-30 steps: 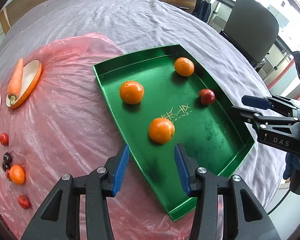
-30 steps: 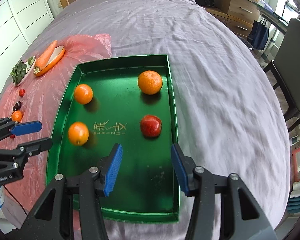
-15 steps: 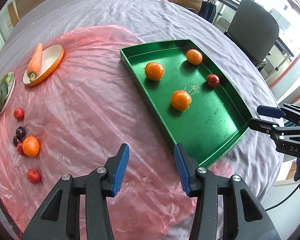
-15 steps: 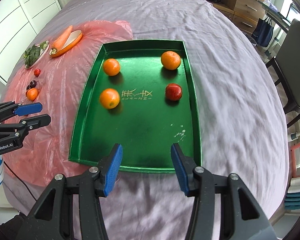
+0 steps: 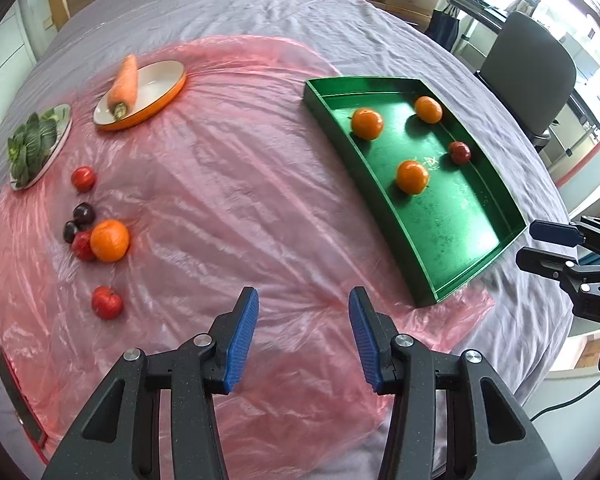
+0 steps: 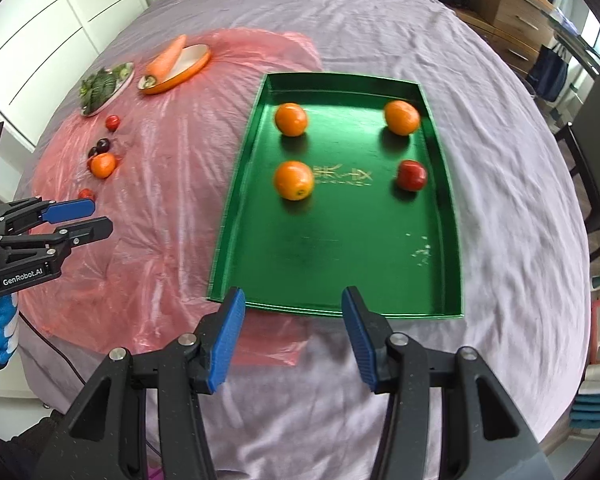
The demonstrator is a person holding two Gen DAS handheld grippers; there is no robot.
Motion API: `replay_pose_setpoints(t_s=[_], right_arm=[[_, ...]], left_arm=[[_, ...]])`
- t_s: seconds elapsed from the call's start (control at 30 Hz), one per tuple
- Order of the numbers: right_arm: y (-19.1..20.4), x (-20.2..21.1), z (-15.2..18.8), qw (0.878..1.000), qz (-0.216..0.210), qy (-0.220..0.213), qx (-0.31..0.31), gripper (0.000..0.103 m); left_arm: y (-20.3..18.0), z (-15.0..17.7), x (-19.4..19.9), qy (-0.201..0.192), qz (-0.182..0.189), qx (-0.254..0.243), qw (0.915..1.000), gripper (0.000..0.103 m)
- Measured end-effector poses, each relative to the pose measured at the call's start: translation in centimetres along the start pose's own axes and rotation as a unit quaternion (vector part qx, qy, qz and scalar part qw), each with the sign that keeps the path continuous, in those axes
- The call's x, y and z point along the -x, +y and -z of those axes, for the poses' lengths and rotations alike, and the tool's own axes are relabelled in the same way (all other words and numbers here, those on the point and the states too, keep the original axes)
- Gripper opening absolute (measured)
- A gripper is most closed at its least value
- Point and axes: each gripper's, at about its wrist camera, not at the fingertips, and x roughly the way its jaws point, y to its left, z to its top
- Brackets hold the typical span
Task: Organize fruits
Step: 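Withdraw both open tools from the green tray toward the remaining fruit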
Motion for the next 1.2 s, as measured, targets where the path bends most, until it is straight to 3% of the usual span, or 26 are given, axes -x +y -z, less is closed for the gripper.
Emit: replay_pose_setpoints(t_s=[0.63, 1.2], right_arm=[[10.0, -2.6, -2.1, 0.994, -0.071, 0.016, 0.084, 0.084], [18.1, -6.6, -6.0, 0.978, -0.115, 0.028, 0.174, 0.084]], left_arm=[[9.0, 5.2, 1.1, 0.018, -0.041, 0.070, 0.9966, 0.041], [14.5, 6.8, 0.8, 0.000, -0.062, 0.120, 0.9908, 0.041]])
